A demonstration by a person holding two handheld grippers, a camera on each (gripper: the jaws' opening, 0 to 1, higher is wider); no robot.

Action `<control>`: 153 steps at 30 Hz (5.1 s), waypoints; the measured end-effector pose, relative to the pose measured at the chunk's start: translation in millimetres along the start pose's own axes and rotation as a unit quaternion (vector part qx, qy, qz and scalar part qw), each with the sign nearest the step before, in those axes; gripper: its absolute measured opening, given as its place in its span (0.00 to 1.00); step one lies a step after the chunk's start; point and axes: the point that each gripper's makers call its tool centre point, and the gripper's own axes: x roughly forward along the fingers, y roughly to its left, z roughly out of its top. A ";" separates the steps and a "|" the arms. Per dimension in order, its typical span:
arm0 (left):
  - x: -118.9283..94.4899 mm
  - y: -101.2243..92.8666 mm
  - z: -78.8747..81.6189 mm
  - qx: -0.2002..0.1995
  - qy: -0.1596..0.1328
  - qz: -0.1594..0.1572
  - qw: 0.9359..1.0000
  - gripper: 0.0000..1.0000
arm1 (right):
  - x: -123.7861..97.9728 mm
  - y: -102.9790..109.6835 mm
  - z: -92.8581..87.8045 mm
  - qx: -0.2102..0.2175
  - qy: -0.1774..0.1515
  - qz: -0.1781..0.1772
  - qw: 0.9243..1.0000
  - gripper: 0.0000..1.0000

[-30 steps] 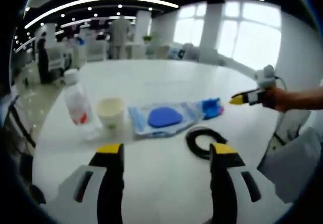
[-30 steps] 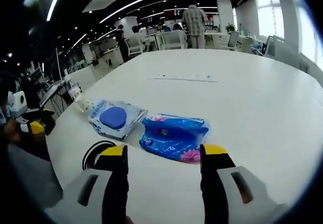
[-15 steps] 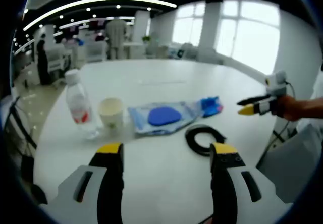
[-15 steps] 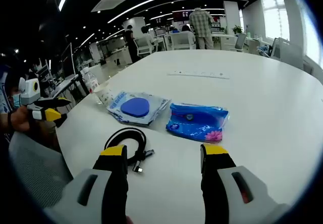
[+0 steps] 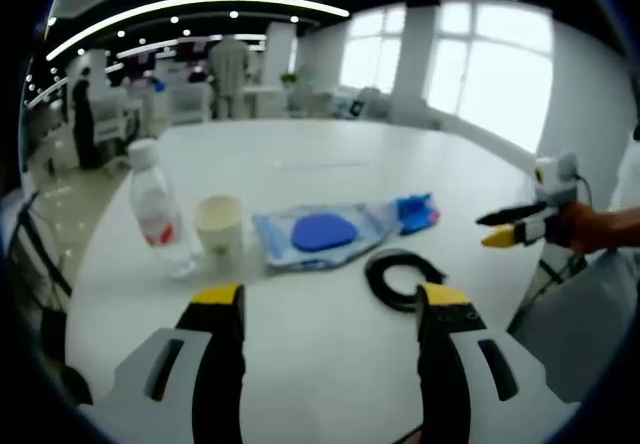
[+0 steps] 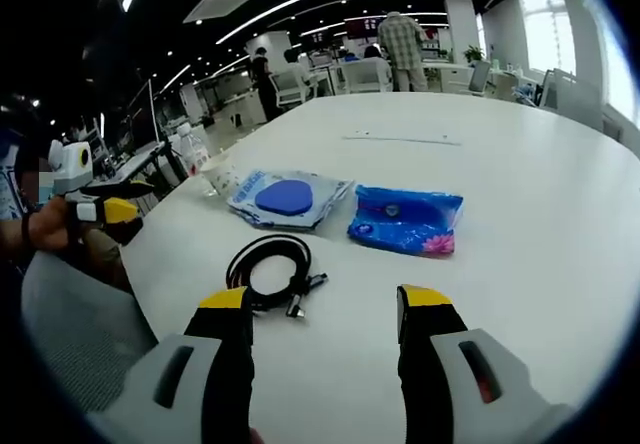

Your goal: Arrange the tabletop items into an orderly group along one side of the table until the central work area is clear of visible clutter.

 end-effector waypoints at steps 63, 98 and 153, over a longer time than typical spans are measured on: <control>-10.9 4.9 2.6 -0.003 -0.003 0.012 1.000 0.65 | 97.2 22.1 -25.5 -0.076 0.135 0.032 0.987 0.13; -11.7 6.8 0.9 -0.004 0.001 0.018 1.000 0.65 | 108.1 -4.7 -1.7 -0.098 0.137 0.020 0.985 0.10; -9.8 3.6 0.7 0.002 0.001 0.010 1.000 0.66 | -18.1 -9.1 27.6 -0.035 -0.020 -0.016 0.999 0.76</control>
